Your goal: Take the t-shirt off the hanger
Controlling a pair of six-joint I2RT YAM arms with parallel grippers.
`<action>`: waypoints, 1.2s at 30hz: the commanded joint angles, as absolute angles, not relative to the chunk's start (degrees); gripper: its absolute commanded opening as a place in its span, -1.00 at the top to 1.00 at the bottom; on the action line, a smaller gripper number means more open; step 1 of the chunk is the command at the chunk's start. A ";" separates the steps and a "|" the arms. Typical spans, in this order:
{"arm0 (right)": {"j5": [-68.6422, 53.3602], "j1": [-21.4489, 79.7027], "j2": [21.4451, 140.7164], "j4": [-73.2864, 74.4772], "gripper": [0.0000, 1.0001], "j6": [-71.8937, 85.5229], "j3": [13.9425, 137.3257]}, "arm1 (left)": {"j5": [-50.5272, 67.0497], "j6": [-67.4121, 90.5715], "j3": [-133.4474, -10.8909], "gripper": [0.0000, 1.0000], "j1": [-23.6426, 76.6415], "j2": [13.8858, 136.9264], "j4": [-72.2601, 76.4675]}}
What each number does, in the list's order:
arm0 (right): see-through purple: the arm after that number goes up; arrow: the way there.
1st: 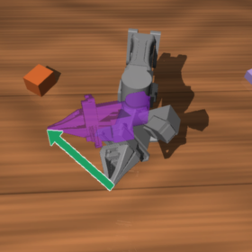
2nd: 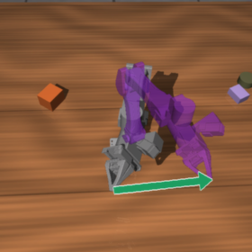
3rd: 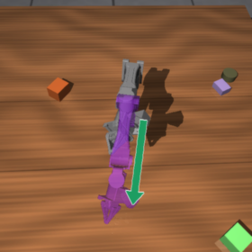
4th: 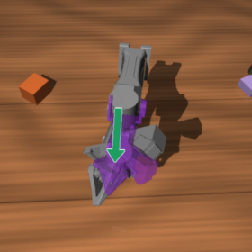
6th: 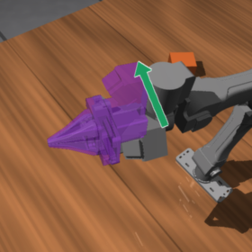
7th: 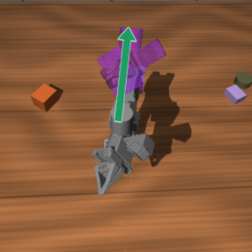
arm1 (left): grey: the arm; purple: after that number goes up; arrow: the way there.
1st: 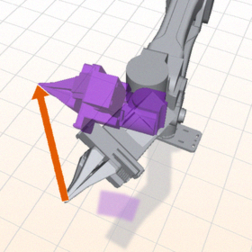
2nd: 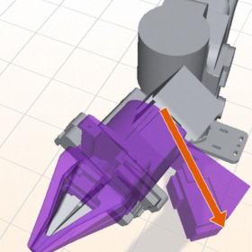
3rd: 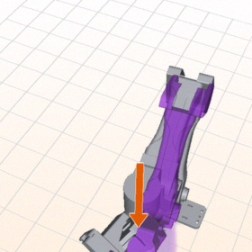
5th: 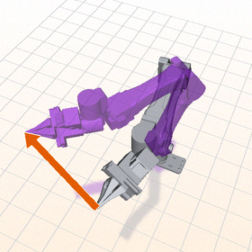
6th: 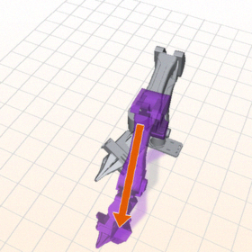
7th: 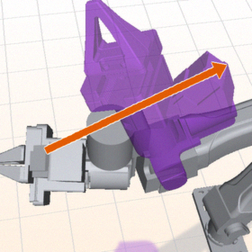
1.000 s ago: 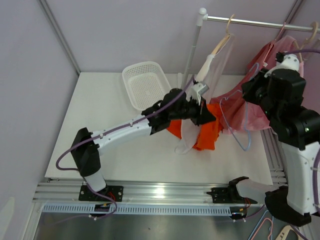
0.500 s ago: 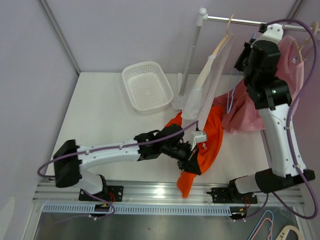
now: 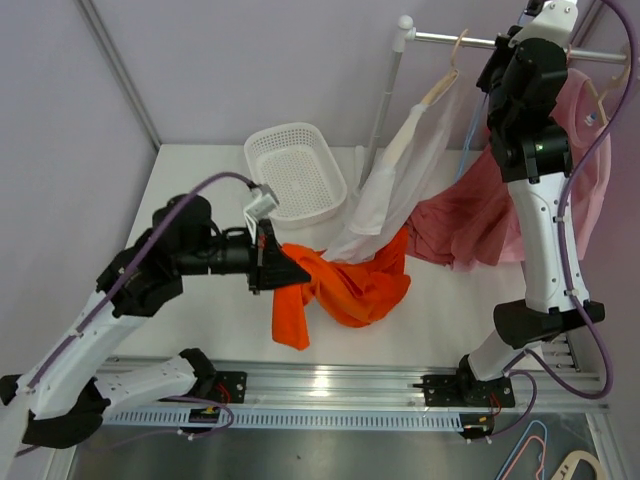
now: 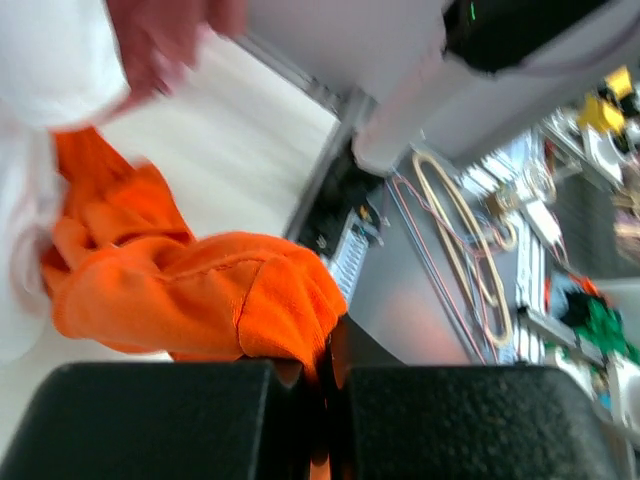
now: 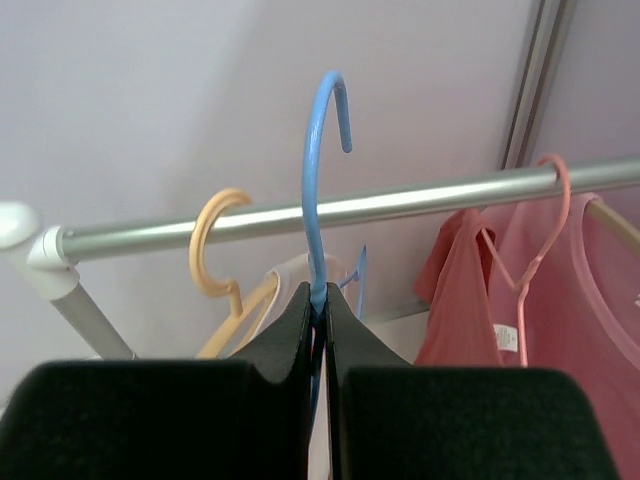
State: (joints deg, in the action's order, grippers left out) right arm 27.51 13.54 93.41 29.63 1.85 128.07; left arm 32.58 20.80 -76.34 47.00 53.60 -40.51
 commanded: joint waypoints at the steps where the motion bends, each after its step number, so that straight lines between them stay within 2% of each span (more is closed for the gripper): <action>1: 26.63 12.04 95.88 26.01 1.00 0.18 132.44 | 35.41 17.84 -87.34 0.99 39.74 57.99 -46.49; 2: 26.98 12.04 96.41 26.10 1.00 0.18 132.97 | 35.68 18.45 -89.28 0.99 38.25 59.83 -46.41; 9: 25.14 10.02 99.93 24.61 1.00 -0.36 134.91 | 35.33 21.44 -123.71 0.99 29.28 79.96 -46.31; 10: 24.70 9.76 100.89 24.70 1.00 -0.26 135.52 | 36.03 22.92 -135.24 0.99 28.14 84.68 -46.93; 13: 23.38 8.79 102.47 24.61 1.00 -0.79 137.02 | 42.06 29.40 -146.30 0.99 21.55 91.47 -46.50; 15: 22.68 7.92 103.01 24.35 1.00 -0.88 136.93 | 45.60 32.68 -144.59 0.99 15.93 91.23 -38.99; 17: 21.98 7.21 103.62 24.61 1.00 -0.27 136.76 | 46.67 35.15 -137.94 0.99 11.80 89.22 -33.60; 21: 20.66 5.54 103.54 24.09 1.00 1.32 133.70 | 46.93 38.93 -129.56 0.99 7.56 88.68 -16.93; 25: 18.91 4.05 102.92 22.50 1.00 2.63 129.48 | 44.74 39.38 -132.26 0.99 6.59 93.06 -8.90; 29: 16.19 2.20 104.24 23.29 1.00 4.39 129.55 | 43.50 41.56 -141.92 0.99 5.37 100.27 -0.38; 32: 15.73 1.85 104.94 24.52 1.00 4.57 129.20 | 42.28 44.91 -141.59 0.99 4.66 102.74 10.33; 36: 15.38 1.76 104.15 24.96 1.00 5.53 126.48 | 40.17 45.53 -139.49 0.99 4.66 105.02 14.41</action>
